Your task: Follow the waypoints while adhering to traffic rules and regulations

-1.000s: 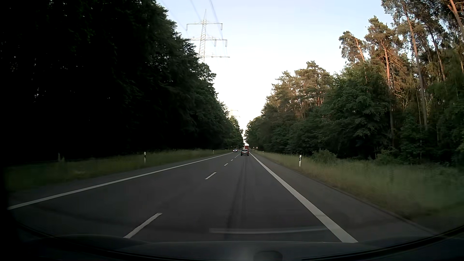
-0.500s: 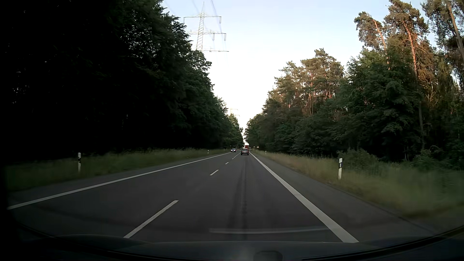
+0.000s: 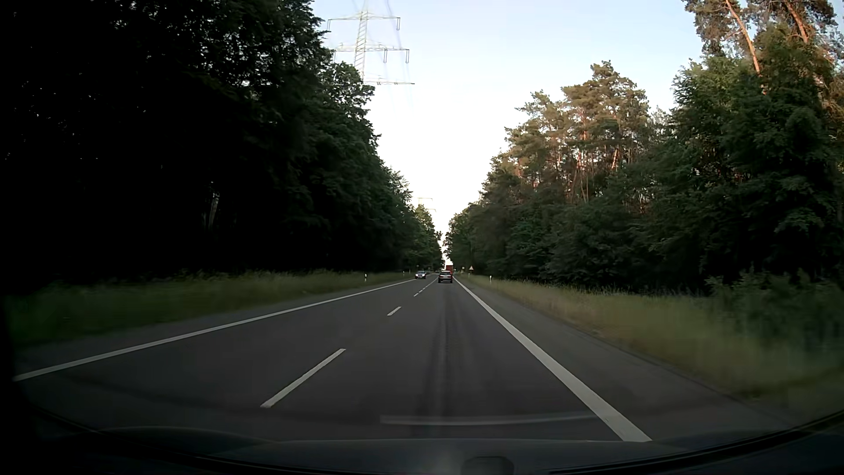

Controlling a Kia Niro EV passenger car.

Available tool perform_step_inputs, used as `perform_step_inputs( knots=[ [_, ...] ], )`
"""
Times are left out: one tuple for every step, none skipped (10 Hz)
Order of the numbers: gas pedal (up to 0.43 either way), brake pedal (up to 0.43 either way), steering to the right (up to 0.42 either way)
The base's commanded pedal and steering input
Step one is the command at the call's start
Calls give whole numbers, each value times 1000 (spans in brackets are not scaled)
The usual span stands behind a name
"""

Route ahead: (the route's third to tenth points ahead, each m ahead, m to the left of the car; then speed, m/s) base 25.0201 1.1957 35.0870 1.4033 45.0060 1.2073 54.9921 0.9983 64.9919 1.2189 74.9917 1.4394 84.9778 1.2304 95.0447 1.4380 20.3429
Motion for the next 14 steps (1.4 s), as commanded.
perform_step_inputs(
  knots=[
    [79, 24, 2],
    [79, 18, 1],
    [79, 24, 2],
    [79, 24, 2],
    [79, 18, 2],
    [79, 24, 2],
    [79, 24, 2],
    [79, 18, 2],
    [79, 18, 1],
    [79, 24, 2],
    [79, 24, 2],
    [79, 24, 2],
    [79, 18, 2],
    [79, 24, 1]
  ],
)
